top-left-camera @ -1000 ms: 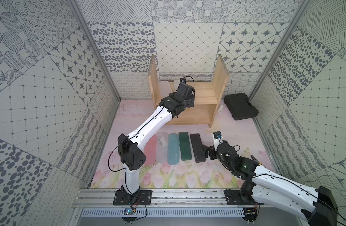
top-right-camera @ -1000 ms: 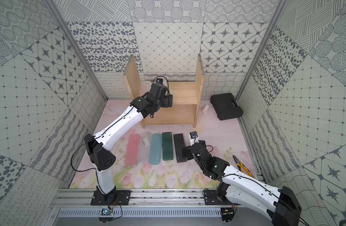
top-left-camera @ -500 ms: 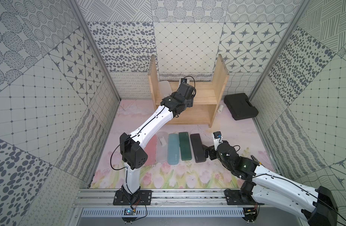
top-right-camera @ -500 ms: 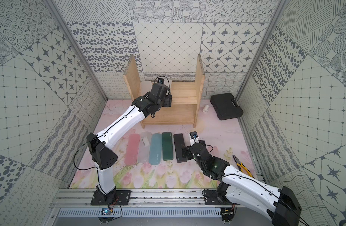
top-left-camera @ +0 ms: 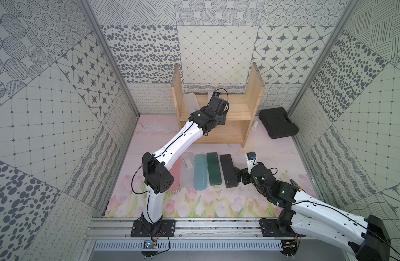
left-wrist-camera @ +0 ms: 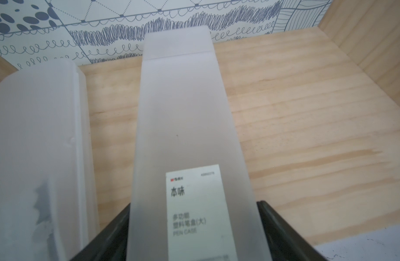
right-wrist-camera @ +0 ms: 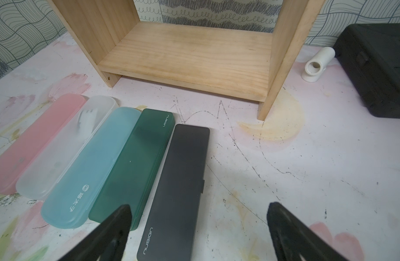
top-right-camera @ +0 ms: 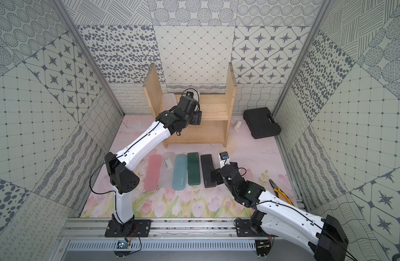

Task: Remove the pencil cases from the shelf
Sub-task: Pick up the pencil case from the shelf.

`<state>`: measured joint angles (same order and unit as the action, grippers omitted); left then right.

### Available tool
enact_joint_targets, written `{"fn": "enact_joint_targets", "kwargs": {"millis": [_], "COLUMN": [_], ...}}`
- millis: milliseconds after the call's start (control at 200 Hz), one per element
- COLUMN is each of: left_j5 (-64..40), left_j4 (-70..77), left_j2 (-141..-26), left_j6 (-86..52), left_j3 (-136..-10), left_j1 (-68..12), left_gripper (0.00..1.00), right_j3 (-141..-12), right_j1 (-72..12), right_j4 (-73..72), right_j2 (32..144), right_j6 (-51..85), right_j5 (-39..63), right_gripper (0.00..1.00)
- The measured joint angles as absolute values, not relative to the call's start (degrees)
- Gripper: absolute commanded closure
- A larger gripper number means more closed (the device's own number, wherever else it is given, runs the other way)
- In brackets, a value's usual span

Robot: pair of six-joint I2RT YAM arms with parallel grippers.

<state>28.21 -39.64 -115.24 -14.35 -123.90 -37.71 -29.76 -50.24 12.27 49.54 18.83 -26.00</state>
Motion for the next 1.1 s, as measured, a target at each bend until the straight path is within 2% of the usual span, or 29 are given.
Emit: {"fn": "enact_joint_targets", "kwargs": {"millis": [195,595,750,1095], "left_j5": [28.2,28.2,28.3,29.2], "left_j4": [-39.7,-39.6,-38.5,-33.4], "left_j2": [-115.2,-111.3,-105.5,-86.0], "left_j6": [-14.0,-13.3,-13.4,-16.6], "left_j3": [-124.0,-122.0,-115.5,-90.9], "left_j1": [-37.8,-40.4,-42.4,-49.3], "left_gripper": [0.25,0.27,0.28,0.30], "right_j3": [-29.7,-28.6,-28.2,-28.0], "right_j1": [-50.1,-50.1,-50.0,-50.0], "right_j4": [12.3,12.8,13.4,14.4], "right_j2": [49.4,45.2,42.4,37.8], "right_j6": [18.9,18.9,18.9,18.9], "right_j5": [-26.1,-28.7,-31.5,-37.8], "right_gripper": [0.02,0.02,0.02,0.02]}}
